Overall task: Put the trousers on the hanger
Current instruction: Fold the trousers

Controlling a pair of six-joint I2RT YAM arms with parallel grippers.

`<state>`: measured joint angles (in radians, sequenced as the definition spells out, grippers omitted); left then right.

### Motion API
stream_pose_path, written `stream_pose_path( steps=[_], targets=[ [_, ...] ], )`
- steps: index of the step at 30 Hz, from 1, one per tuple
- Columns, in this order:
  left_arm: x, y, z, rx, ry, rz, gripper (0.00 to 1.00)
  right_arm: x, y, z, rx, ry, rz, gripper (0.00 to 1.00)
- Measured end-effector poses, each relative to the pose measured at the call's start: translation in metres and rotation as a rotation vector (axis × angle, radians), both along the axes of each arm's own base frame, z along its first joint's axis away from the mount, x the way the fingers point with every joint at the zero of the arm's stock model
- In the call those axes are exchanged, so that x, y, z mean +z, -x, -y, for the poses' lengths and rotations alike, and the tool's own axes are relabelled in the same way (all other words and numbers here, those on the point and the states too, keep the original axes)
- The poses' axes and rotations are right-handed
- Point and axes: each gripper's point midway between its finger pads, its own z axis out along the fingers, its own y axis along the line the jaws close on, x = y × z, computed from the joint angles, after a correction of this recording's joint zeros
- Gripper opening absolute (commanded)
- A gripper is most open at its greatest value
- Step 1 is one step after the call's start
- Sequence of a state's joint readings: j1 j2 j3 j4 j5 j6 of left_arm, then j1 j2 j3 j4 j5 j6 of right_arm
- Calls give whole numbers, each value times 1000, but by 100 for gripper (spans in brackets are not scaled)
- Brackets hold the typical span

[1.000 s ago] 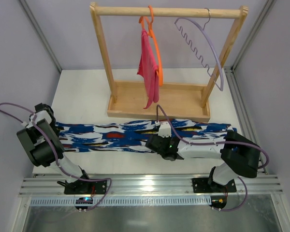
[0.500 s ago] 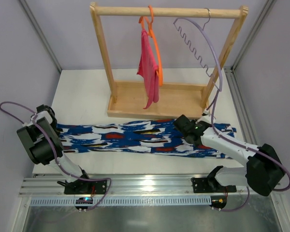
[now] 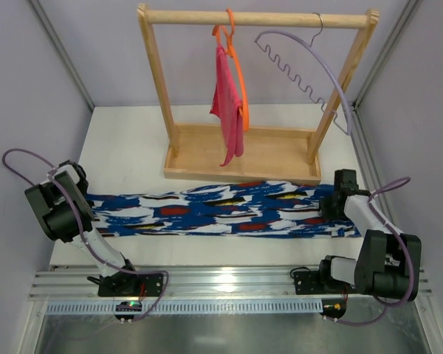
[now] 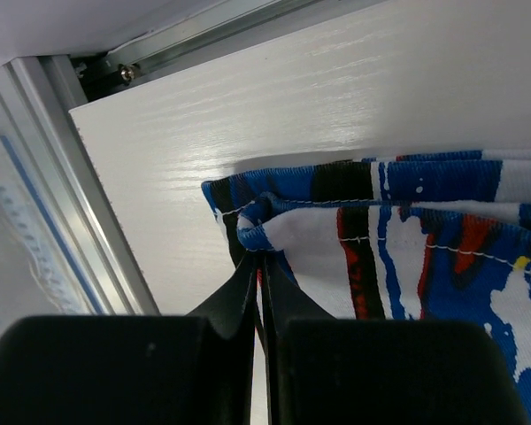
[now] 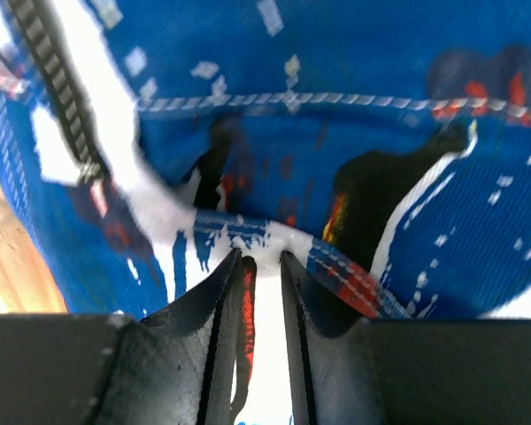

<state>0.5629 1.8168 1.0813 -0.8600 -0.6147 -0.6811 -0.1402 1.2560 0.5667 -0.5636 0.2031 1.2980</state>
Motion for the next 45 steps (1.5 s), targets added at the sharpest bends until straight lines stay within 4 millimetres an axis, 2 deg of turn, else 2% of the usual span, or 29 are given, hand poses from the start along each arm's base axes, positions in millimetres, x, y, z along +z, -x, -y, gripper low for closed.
stream_pose_path(
  steps=[5, 10, 13, 14, 15, 19, 23, 27, 29, 41, 45],
  targets=[
    [4, 7, 0, 10, -4, -67, 0, -2, -3, 4, -24, -158, 40, 25],
    [8, 13, -2, 8, -7, -111, 3, -1, -5, 5, -13, -205, 79, 24],
    [9, 13, -2, 5, -7, -112, 29, 0, -7, 5, 8, -199, 99, 21],
    [11, 13, -2, 3, -9, -104, 42, 2, -9, 6, 21, -188, 116, 21],
    [14, 11, -2, 3, -17, -89, 45, 3, -9, 6, 29, -179, 130, 21],
    [41, -10, -7, 13, -76, 64, 51, 8, -9, 12, 47, -124, 176, 21],
    [75, -50, -9, 13, -125, 230, 62, 8, -5, 21, 45, -64, 182, 21],
    [91, -93, 0, -30, -134, 322, 63, 8, -5, 25, 56, -38, 181, 21],
    [87, -101, 7, -42, -110, 332, 64, 8, -5, 26, 58, -28, 180, 21],
    [28, -107, 27, -35, 67, 264, 66, 9, 0, 37, 50, 51, 194, 21],
    [16, -107, 29, -37, 88, 256, 63, 9, 1, 39, 46, 68, 201, 21]
  ],
)
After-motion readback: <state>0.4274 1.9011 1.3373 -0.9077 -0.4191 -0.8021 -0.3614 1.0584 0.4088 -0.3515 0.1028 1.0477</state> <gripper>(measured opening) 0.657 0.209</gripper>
